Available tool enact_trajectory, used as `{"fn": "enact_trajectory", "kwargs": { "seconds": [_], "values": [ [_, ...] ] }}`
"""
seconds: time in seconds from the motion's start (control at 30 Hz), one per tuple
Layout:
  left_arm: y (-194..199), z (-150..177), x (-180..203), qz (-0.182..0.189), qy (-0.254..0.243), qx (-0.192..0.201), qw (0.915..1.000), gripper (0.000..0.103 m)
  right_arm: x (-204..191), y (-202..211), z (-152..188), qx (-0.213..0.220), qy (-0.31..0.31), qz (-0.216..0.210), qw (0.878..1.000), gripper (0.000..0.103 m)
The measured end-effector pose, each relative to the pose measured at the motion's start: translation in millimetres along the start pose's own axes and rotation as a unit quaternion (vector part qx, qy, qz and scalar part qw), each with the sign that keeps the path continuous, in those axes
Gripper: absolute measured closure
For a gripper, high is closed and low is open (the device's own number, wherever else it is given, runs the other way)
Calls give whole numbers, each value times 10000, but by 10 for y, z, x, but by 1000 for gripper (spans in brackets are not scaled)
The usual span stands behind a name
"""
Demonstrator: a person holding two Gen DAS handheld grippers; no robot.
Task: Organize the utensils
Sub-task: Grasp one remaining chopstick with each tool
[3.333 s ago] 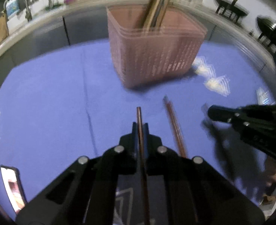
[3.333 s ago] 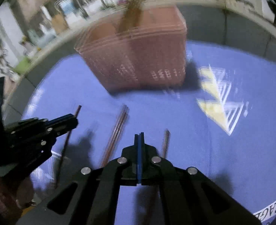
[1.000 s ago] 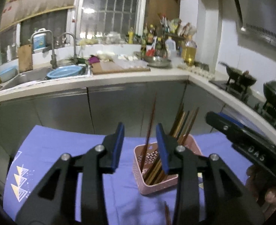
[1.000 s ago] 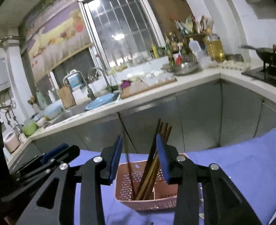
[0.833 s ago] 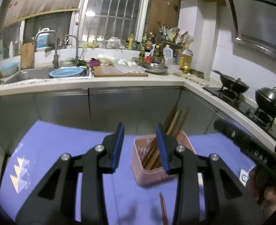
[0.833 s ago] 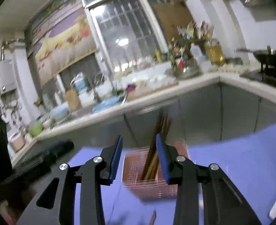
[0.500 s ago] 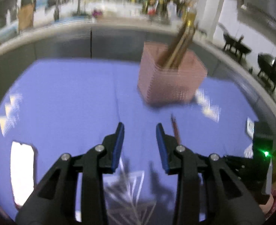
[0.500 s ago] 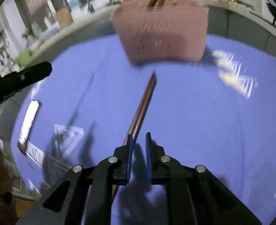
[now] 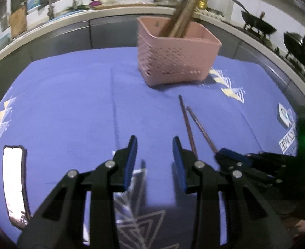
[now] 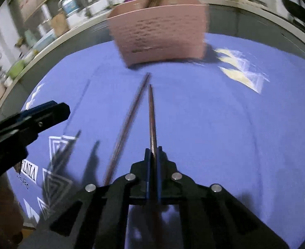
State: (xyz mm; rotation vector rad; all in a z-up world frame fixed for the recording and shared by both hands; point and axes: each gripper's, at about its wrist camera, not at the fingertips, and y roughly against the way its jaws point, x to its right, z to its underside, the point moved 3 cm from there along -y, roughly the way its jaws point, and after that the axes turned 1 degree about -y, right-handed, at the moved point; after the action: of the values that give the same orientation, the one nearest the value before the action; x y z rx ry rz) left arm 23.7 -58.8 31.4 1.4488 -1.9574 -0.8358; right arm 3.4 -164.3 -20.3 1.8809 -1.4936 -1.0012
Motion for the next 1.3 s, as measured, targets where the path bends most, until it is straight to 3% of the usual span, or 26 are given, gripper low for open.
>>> {"fn": "enact_trajectory", "kwargs": {
  "seconds": [0.13, 0.33, 0.37, 0.4, 0.43, 0.53, 0.83, 1.23, 1.3],
  "values": [
    [-205, 21, 249, 14, -294, -187, 9994, 70, 154, 114, 162, 39, -49, 72, 10000, 98],
    [-535, 148, 512, -92, -638, -604, 9961, 70, 278, 173, 228, -23, -189, -206, 9996, 96],
    [-530, 167, 544, -204, -755, -532, 9955, 71, 293, 173, 225, -28, -185, -197, 9996, 96],
    [-513, 187, 559, -183, -830, -505, 9951, 77, 306, 171, 217, -31, -184, -181, 9997, 96],
    [-504, 197, 567, -76, -856, -515, 9950, 92, 315, 169, 205, -30, -186, -182, 9997, 95],
    [-455, 248, 496, 14, -885, -574, 9944, 98, 326, 163, 168, -43, -165, -191, 9997, 94],
    [-139, 611, 101, 321, -810, -799, 9930, 97, 326, 74, -24, -128, -21, -154, 9998, 89],
    [-643, -61, 197, 172, -845, -757, 9934, 93, 267, -210, -464, -197, 188, -52, 9996, 85],
    [-711, -138, 231, 127, -923, -704, 9932, 93, 219, -244, -484, -238, 360, 1, 9991, 98]
  ]
}}
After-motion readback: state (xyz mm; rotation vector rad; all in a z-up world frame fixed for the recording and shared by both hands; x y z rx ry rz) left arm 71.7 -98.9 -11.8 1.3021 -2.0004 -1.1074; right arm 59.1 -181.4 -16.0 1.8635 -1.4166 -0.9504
